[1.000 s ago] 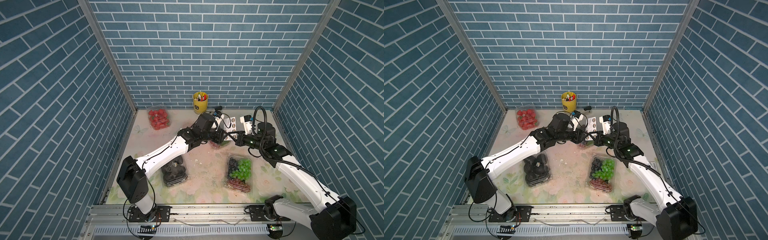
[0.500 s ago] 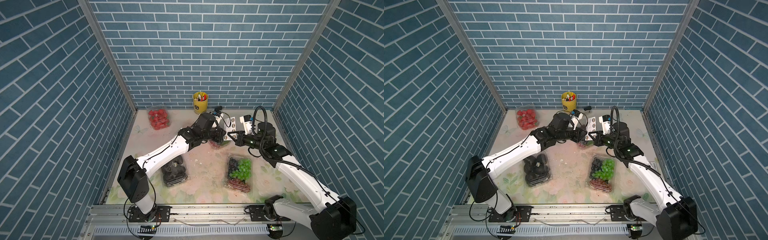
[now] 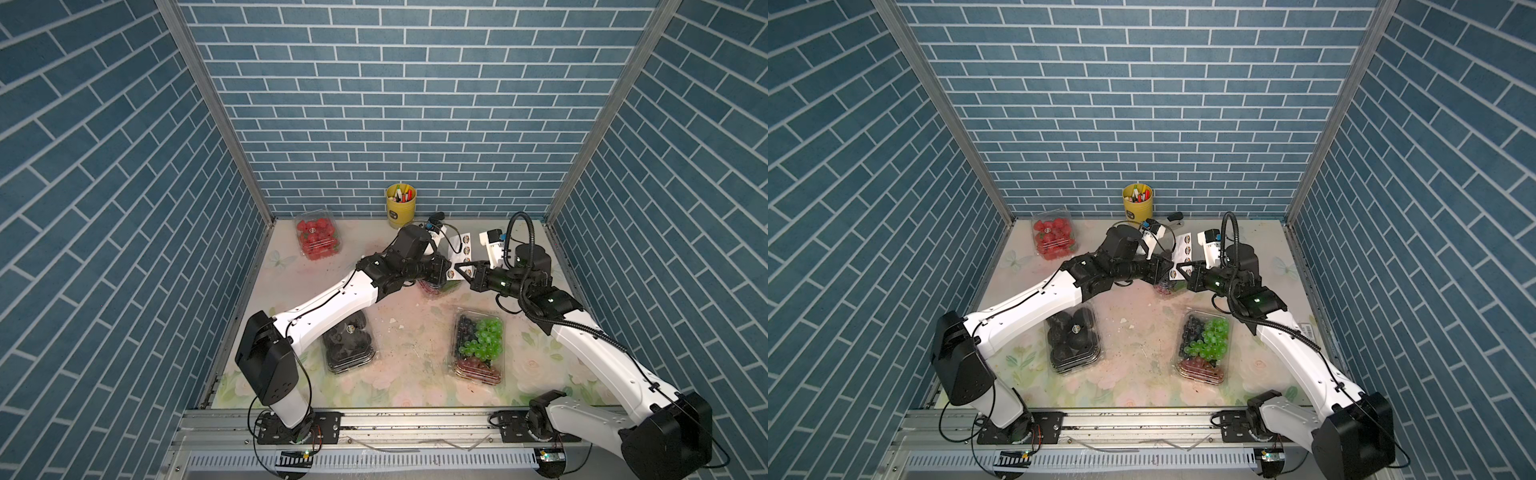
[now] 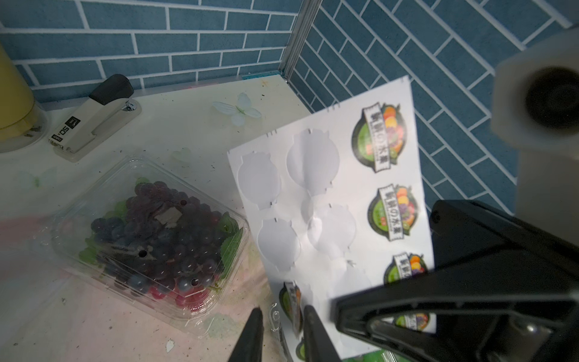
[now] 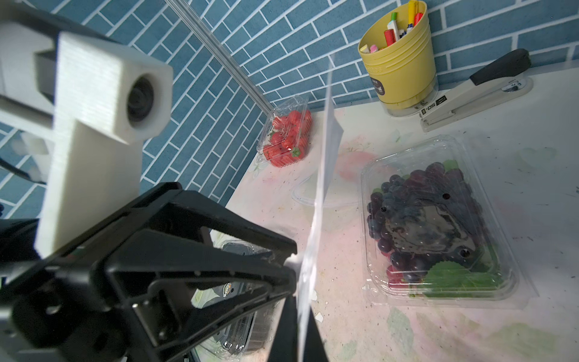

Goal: Label fruit boxes
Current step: Tear off the label from the label sticker.

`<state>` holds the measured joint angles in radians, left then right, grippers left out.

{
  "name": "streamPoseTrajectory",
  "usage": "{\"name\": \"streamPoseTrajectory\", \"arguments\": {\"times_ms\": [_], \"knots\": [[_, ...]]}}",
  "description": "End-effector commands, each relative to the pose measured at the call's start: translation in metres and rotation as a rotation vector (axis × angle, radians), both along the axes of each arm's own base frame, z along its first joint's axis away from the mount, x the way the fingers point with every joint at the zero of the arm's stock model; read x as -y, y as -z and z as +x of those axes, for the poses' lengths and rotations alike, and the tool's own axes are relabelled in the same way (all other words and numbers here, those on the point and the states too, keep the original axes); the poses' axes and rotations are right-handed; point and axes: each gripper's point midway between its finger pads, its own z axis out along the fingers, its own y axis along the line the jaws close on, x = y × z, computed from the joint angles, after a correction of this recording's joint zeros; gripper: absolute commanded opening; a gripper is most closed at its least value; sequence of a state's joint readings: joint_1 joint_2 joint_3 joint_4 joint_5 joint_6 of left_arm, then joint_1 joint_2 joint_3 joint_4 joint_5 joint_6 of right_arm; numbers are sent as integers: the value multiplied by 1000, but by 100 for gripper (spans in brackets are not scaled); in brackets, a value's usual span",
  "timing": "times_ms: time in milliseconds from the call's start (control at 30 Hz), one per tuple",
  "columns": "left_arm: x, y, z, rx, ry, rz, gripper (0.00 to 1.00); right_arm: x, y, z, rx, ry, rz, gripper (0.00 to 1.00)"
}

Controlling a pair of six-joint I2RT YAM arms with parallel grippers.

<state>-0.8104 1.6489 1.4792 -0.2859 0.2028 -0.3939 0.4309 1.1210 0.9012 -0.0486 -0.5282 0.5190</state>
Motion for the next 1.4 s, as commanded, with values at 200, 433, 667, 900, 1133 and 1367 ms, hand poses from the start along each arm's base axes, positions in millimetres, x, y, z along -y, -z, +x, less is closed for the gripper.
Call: {"name": "streamPoseTrajectory", "arguments": {"times_ms": [200, 433, 667, 900, 1133, 1367], "knots": [[6, -9, 1, 11, 5, -24, 13, -3, -3, -1, 7, -14, 22, 0], [5, -14, 1, 24, 2, -40, 11, -3, -2, 0, 4, -14, 27, 0], [4, -13, 1, 24, -4, -34, 0, -4, -2, -1, 0, -19, 29, 0], [-12, -13, 6, 45, -70, 13, 0, -2, 5, 2, -8, 1, 10, 0], [-31, -11, 11, 63, -125, 67, 0, 7, 15, 8, -26, 58, -34, 0], [-34, -8, 17, 55, -110, 114, 0, 8, 17, 8, -20, 59, -45, 0]]}}
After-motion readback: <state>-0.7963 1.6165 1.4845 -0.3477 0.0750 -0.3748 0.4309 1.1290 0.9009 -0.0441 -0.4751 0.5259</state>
